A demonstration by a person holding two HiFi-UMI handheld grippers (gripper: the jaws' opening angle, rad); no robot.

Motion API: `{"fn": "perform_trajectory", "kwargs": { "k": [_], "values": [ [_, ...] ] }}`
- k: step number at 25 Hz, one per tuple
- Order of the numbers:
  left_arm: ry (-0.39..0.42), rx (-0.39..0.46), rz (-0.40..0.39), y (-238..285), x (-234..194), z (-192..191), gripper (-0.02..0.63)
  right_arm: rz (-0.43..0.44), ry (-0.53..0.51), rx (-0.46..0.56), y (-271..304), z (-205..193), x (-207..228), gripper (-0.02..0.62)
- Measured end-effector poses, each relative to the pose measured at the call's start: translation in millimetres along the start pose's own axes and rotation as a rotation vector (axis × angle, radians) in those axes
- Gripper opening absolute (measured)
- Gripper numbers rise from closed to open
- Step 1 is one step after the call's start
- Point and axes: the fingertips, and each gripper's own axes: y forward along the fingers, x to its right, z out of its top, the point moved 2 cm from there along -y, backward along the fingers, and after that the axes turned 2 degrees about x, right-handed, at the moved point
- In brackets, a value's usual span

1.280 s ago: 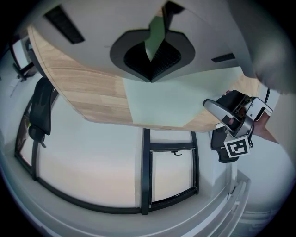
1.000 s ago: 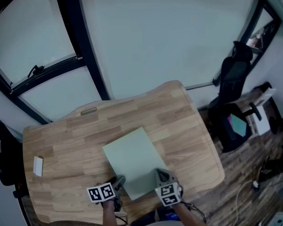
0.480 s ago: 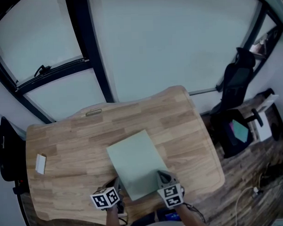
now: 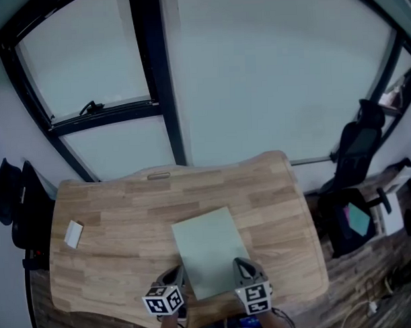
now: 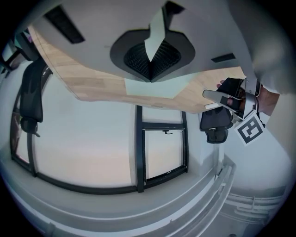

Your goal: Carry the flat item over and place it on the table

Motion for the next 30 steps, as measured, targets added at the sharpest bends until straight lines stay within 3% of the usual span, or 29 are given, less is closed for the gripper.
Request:
{"fn": "perform_trajectory", "kwargs": {
  "k": [3,7,12,14,17,18,21,24,30],
  "values": [
    [0.001,0.077,0.011,-10,5,11,0.0,0.018,-0.005,0.038,-4,12,-4,-0.003],
    [0.073,0.204,0.046,-23,22,34,0.0,0.042,0.004,0.09,-7,27,-7,-0.003],
    [0.112,0.23,0.027,-23,35,47,0.0,0.073,0.009,0.129,-8,44,-6,-0.004],
    [0.078,0.256,0.004,-25,37,54,0.0,0.054,0.0,0.135,-8,50,-4,-0.005],
    [-0.083,0.319,-0.136,-27,46,69,0.0,0.034,-0.004,0.123,-8,54,-1,-0.003],
    [-0.081,0.334,-0.132,-28,47,74,0.0,0.031,-0.001,0.126,-9,56,0,-0.003],
    [0.07,0.339,0.004,-31,42,80,0.0,0.023,0.005,0.153,-12,62,3,-0.003],
    [0.16,0.351,0.114,-35,38,83,0.0,0.027,0.002,0.169,-14,67,6,-0.003],
    [0.225,0.36,0.109,-34,47,85,0.0,0.036,-0.004,0.189,-15,70,6,-0.003]
  ]
}}
